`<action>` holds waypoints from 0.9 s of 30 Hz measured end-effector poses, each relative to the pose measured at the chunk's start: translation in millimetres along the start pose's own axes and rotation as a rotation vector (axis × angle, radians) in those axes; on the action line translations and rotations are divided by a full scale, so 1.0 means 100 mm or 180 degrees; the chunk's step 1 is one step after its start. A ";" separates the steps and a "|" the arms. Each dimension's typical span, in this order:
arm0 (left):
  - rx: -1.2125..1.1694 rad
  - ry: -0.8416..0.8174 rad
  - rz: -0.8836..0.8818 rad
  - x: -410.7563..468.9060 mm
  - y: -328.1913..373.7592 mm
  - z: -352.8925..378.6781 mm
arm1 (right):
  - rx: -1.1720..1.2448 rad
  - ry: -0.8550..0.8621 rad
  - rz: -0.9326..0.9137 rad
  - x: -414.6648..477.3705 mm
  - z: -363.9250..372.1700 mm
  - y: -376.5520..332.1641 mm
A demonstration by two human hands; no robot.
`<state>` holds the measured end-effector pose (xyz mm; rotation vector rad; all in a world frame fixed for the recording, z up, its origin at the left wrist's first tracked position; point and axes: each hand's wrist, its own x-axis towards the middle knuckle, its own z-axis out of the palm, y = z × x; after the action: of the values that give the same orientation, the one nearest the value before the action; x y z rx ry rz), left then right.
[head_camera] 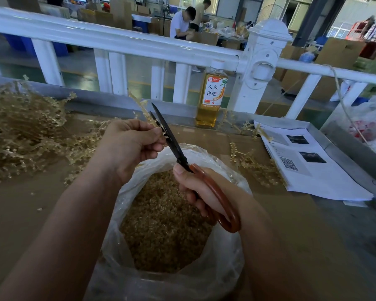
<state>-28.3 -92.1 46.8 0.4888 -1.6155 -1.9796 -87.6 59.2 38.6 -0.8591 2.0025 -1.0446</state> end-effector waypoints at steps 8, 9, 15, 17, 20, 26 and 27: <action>-0.0013 0.0044 -0.0024 0.01 0.01 0.00 | -0.0014 0.0025 -0.0130 0.03 0.00 0.02; -0.0002 0.0048 -0.0020 0.01 0.01 0.00 | -0.0044 0.0021 -0.0123 0.04 0.01 0.02; 0.0078 0.0023 0.0010 0.01 -0.01 0.00 | 0.0034 0.0040 -0.0160 0.03 0.01 0.01; 0.0046 0.0025 0.0014 0.01 -0.01 -0.01 | 0.0191 0.0033 -0.0083 0.03 0.01 0.00; -0.0001 0.0024 0.0017 0.01 0.00 -0.01 | 0.1031 -0.0326 0.0169 0.03 0.01 -0.02; -0.0066 0.0019 0.0007 0.01 0.00 -0.01 | 0.1643 -0.0511 0.0077 0.01 0.02 -0.06; -0.0065 0.0015 0.0009 0.01 0.00 -0.01 | 0.1633 -0.0523 0.0082 0.00 0.03 -0.08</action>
<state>-28.8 -93.7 46.9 0.4828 -1.5908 -1.9893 -83.8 54.1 44.5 -0.6146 1.5028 -1.3445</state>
